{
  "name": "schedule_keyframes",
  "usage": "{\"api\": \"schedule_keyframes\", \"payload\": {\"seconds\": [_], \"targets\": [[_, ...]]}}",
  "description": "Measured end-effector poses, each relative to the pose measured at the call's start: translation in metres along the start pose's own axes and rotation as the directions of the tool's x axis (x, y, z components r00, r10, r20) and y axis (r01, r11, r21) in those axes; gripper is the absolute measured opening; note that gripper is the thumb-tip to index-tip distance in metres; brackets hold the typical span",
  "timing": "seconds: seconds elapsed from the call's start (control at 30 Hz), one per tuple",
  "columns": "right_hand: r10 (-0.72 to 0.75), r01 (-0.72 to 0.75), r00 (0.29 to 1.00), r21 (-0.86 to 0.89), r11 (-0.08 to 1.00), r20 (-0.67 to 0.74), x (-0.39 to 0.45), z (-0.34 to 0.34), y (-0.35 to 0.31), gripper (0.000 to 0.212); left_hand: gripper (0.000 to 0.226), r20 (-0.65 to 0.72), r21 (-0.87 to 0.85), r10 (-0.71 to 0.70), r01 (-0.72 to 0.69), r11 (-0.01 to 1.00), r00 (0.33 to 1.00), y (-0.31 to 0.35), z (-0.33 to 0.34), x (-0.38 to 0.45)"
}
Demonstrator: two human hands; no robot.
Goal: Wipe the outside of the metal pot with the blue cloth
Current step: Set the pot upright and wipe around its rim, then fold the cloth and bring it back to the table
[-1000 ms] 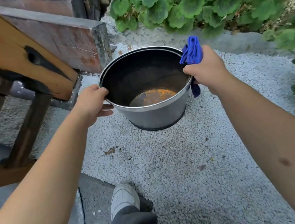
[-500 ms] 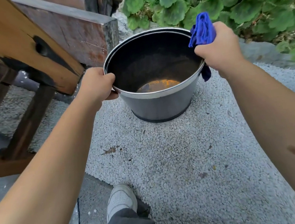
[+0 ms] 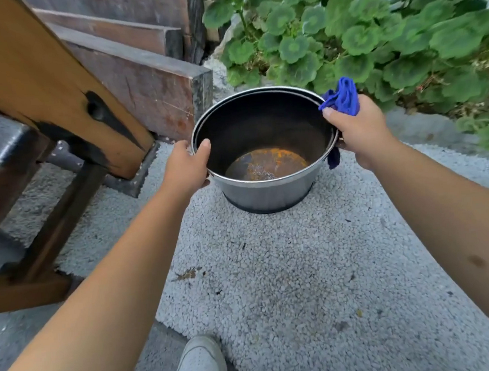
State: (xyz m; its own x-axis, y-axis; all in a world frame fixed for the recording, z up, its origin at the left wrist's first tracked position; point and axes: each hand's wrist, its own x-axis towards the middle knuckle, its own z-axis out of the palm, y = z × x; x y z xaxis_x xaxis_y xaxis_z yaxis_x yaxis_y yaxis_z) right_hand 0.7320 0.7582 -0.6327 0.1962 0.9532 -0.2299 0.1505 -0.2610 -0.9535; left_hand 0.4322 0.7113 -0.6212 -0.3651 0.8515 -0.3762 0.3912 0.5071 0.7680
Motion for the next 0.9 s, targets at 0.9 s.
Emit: {"api": "schedule_keyframes", "payload": {"seconds": [0.9], "targets": [[0.143, -0.346, 0.845, 0.323, 0.881, 0.515, -0.12, -0.072, -0.084, 0.021, 0.071, 0.457, -0.204, 0.506, -0.468, 0.86, 0.731, 0.058, 0.042, -0.137]]}}
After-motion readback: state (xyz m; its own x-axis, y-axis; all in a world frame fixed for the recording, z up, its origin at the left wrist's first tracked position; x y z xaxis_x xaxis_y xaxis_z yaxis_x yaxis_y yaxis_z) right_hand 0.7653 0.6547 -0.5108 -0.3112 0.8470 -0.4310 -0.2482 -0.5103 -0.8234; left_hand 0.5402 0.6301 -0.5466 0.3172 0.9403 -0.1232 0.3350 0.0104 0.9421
